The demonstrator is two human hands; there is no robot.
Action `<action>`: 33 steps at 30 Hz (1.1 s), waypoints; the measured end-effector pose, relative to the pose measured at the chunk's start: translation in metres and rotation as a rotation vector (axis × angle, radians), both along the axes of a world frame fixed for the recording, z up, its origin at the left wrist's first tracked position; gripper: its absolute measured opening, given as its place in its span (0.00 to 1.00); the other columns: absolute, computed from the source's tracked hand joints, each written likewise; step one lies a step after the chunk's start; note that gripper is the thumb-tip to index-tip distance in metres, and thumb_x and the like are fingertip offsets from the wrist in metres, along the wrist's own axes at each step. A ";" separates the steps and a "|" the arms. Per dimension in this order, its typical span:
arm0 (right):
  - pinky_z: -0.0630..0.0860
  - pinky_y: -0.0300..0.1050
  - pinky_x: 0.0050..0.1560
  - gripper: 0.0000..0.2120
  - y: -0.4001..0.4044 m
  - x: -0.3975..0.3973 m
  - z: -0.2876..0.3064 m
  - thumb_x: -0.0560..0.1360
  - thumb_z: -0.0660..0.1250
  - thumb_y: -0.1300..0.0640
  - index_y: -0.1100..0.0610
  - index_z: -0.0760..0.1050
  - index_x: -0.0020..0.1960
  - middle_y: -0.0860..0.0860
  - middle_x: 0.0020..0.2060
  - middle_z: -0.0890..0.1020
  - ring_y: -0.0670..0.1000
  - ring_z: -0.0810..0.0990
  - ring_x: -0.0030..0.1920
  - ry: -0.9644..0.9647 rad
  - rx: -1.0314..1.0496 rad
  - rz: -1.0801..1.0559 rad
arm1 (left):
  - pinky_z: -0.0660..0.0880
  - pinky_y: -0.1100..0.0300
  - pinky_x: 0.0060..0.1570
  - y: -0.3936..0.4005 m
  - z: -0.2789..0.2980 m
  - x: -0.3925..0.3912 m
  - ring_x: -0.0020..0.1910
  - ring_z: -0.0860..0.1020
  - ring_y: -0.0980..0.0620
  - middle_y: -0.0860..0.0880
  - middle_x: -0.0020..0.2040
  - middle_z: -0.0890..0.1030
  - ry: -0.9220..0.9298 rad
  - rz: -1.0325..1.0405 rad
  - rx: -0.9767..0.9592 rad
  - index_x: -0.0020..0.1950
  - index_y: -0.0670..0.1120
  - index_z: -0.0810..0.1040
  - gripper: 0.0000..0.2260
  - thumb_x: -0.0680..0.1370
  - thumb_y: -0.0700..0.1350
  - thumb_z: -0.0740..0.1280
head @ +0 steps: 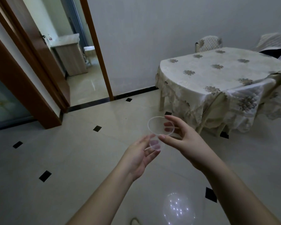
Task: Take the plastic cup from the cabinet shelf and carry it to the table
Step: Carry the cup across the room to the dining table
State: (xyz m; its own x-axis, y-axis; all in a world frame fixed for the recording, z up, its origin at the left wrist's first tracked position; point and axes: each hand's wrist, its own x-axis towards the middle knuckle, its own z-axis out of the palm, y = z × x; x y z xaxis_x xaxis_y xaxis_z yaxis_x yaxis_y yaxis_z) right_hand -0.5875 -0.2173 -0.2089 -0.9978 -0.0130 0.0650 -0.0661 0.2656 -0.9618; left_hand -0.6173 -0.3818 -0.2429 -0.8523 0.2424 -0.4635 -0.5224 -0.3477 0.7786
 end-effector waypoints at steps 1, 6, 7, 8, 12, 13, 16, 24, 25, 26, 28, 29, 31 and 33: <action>0.77 0.41 0.56 0.38 -0.004 -0.014 -0.002 0.62 0.75 0.39 0.41 0.66 0.70 0.40 0.58 0.77 0.38 0.76 0.58 -0.003 0.009 0.004 | 0.76 0.49 0.60 -0.003 -0.003 -0.013 0.61 0.78 0.39 0.36 0.63 0.78 -0.002 0.002 0.002 0.63 0.40 0.77 0.14 0.81 0.44 0.63; 0.77 0.43 0.57 0.37 -0.033 -0.089 -0.004 0.62 0.74 0.40 0.41 0.66 0.69 0.41 0.58 0.76 0.41 0.76 0.58 -0.029 0.035 0.030 | 0.77 0.53 0.56 -0.033 -0.009 -0.085 0.52 0.80 0.42 0.34 0.64 0.77 -0.001 0.025 0.030 0.63 0.39 0.76 0.14 0.80 0.43 0.65; 0.77 0.43 0.57 0.37 -0.040 -0.104 -0.003 0.63 0.74 0.40 0.41 0.66 0.69 0.41 0.58 0.76 0.41 0.76 0.58 -0.034 0.030 0.029 | 0.77 0.53 0.55 -0.042 -0.007 -0.101 0.52 0.80 0.42 0.34 0.64 0.76 -0.002 0.013 0.028 0.63 0.39 0.76 0.14 0.79 0.43 0.65; 0.77 0.43 0.57 0.36 -0.046 -0.120 -0.002 0.64 0.74 0.41 0.41 0.66 0.69 0.42 0.59 0.76 0.41 0.76 0.58 -0.037 0.022 0.033 | 0.78 0.54 0.54 -0.050 -0.004 -0.115 0.52 0.80 0.42 0.34 0.64 0.76 -0.003 0.005 0.027 0.63 0.39 0.76 0.14 0.79 0.43 0.66; 0.78 0.37 0.52 0.35 -0.069 -0.177 -0.003 0.67 0.75 0.46 0.42 0.65 0.70 0.41 0.59 0.76 0.41 0.77 0.58 -0.028 0.020 0.032 | 0.78 0.53 0.55 -0.077 0.003 -0.171 0.56 0.80 0.42 0.35 0.63 0.77 -0.011 0.000 0.045 0.64 0.38 0.75 0.16 0.79 0.43 0.66; 0.77 0.34 0.51 0.35 -0.074 -0.190 -0.004 0.68 0.75 0.46 0.41 0.64 0.70 0.41 0.59 0.76 0.39 0.76 0.58 -0.018 0.021 0.027 | 0.77 0.52 0.59 -0.080 0.004 -0.185 0.58 0.80 0.41 0.36 0.62 0.78 -0.015 -0.001 0.054 0.64 0.38 0.74 0.16 0.79 0.43 0.65; 0.77 0.33 0.51 0.36 -0.081 -0.225 -0.007 0.67 0.76 0.45 0.42 0.64 0.71 0.41 0.58 0.76 0.38 0.76 0.58 0.004 0.023 -0.004 | 0.75 0.51 0.61 -0.084 0.001 -0.223 0.59 0.80 0.41 0.37 0.61 0.80 -0.013 -0.013 0.068 0.64 0.38 0.74 0.15 0.80 0.43 0.64; 0.75 0.42 0.60 0.35 -0.061 -0.323 -0.018 0.66 0.76 0.45 0.45 0.66 0.70 0.42 0.59 0.77 0.36 0.74 0.59 0.039 0.050 -0.061 | 0.81 0.58 0.49 -0.058 -0.014 -0.328 0.47 0.82 0.47 0.38 0.57 0.82 -0.023 -0.065 0.076 0.64 0.35 0.74 0.15 0.81 0.42 0.62; 0.75 0.43 0.60 0.35 -0.054 -0.336 -0.020 0.66 0.76 0.45 0.45 0.66 0.69 0.42 0.59 0.77 0.36 0.74 0.59 0.044 0.047 -0.066 | 0.81 0.58 0.49 -0.051 -0.016 -0.344 0.47 0.82 0.47 0.38 0.57 0.81 -0.031 -0.067 0.074 0.63 0.35 0.74 0.14 0.81 0.42 0.62; 0.75 0.43 0.60 0.35 -0.046 -0.350 -0.023 0.65 0.76 0.44 0.45 0.67 0.69 0.42 0.59 0.77 0.36 0.74 0.59 0.047 0.043 -0.070 | 0.80 0.57 0.49 -0.045 -0.017 -0.360 0.46 0.81 0.47 0.37 0.57 0.80 -0.034 -0.072 0.070 0.63 0.36 0.75 0.14 0.81 0.42 0.63; 0.75 0.45 0.61 0.35 -0.028 -0.379 -0.026 0.66 0.76 0.45 0.45 0.67 0.69 0.42 0.59 0.77 0.39 0.75 0.60 0.059 0.028 -0.076 | 0.79 0.56 0.52 -0.027 -0.018 -0.392 0.45 0.80 0.48 0.38 0.56 0.79 -0.018 -0.088 0.048 0.62 0.36 0.75 0.13 0.81 0.42 0.62; 0.75 0.45 0.61 0.35 -0.019 -0.393 -0.026 0.66 0.76 0.46 0.46 0.67 0.69 0.43 0.59 0.77 0.40 0.75 0.61 0.064 0.023 -0.076 | 0.78 0.56 0.53 -0.018 -0.017 -0.407 0.44 0.80 0.49 0.38 0.56 0.78 -0.007 -0.095 0.034 0.61 0.36 0.76 0.12 0.81 0.42 0.62; 0.75 0.47 0.62 0.34 0.000 -0.422 -0.025 0.67 0.76 0.46 0.45 0.67 0.69 0.43 0.60 0.77 0.41 0.75 0.61 0.071 0.014 -0.079 | 0.77 0.56 0.55 0.001 -0.013 -0.437 0.42 0.79 0.50 0.39 0.54 0.77 0.009 -0.112 0.003 0.57 0.37 0.77 0.10 0.81 0.42 0.61; 0.75 0.49 0.62 0.34 0.019 -0.449 -0.021 0.67 0.77 0.47 0.45 0.67 0.69 0.43 0.60 0.77 0.42 0.75 0.61 0.073 -0.001 -0.079 | 0.78 0.56 0.53 0.018 -0.007 -0.465 0.42 0.80 0.50 0.39 0.52 0.79 0.013 -0.118 -0.007 0.55 0.38 0.78 0.09 0.81 0.41 0.62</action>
State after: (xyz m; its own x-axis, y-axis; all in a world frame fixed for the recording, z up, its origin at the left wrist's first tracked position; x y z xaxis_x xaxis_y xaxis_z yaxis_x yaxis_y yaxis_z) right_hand -1.0364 -0.1982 -0.2301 -0.9883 0.0655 0.1377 -0.1151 0.2717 -0.9555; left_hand -1.0823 -0.3638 -0.2499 -0.8242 0.3383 -0.4542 -0.5488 -0.2792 0.7879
